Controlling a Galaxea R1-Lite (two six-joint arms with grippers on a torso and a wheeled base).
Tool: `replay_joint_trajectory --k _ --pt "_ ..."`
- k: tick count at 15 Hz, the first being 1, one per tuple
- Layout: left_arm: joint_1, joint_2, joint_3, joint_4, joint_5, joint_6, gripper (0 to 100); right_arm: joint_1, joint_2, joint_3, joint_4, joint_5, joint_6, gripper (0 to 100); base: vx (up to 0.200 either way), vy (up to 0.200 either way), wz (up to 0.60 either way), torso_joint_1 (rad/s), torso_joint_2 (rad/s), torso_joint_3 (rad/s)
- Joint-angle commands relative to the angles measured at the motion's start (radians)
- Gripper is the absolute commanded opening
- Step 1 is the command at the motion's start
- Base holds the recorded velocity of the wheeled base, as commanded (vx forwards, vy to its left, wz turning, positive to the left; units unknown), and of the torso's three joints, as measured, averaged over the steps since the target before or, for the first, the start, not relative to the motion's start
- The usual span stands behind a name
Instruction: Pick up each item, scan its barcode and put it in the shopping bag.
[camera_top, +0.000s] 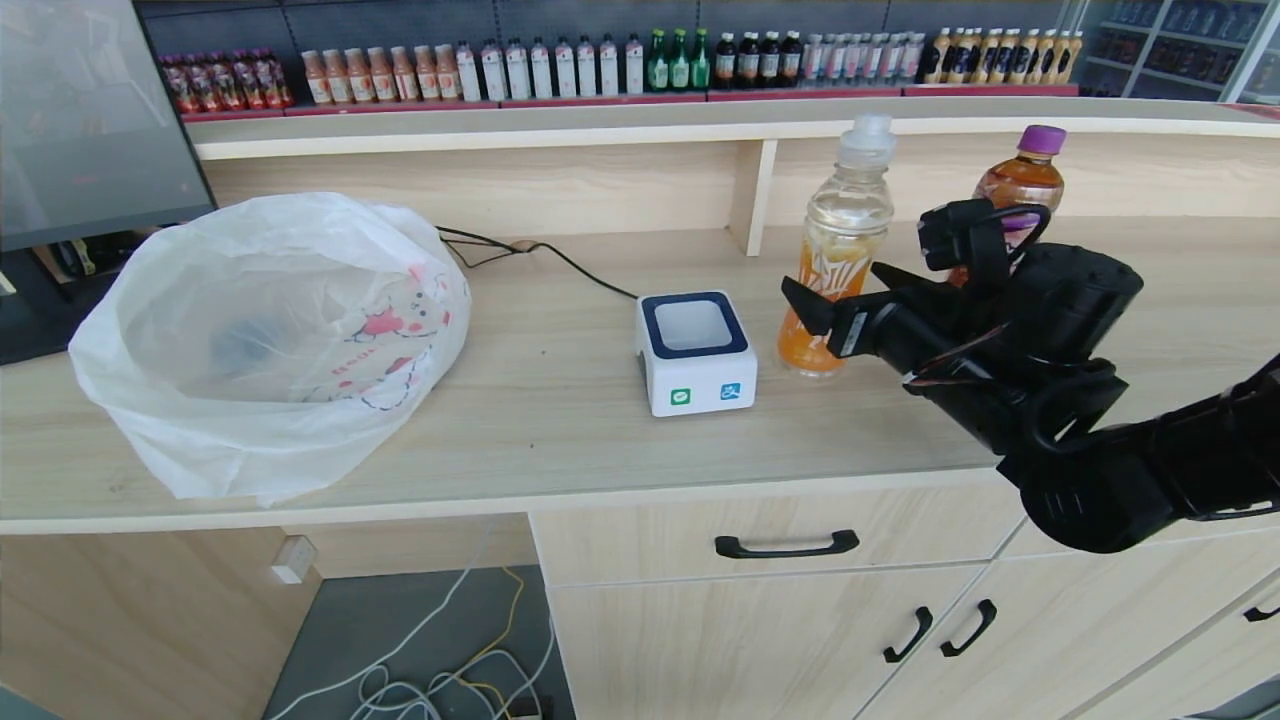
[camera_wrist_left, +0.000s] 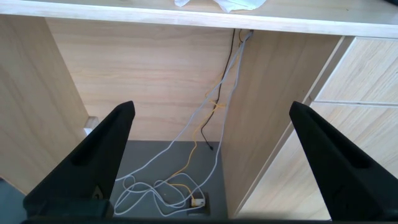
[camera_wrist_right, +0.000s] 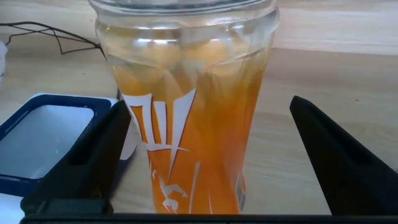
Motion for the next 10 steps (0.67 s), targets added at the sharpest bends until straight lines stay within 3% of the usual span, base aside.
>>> replay_joint_trajectory --k 1,10 --pt "0.000 0.000 0.000 0.000 0.001 0.000 100 -0.004 0.005 -0.083 0.065 -0.001 0.000 100 0.000 0.000 0.00 0.000 0.00 0.000" --pt "0.000 0.000 0.000 0.000 0.001 0.001 100 -0.005 0.020 -0.111 0.103 0.001 0.000 100 0.000 0.000 0.00 0.000 0.00 0.000"
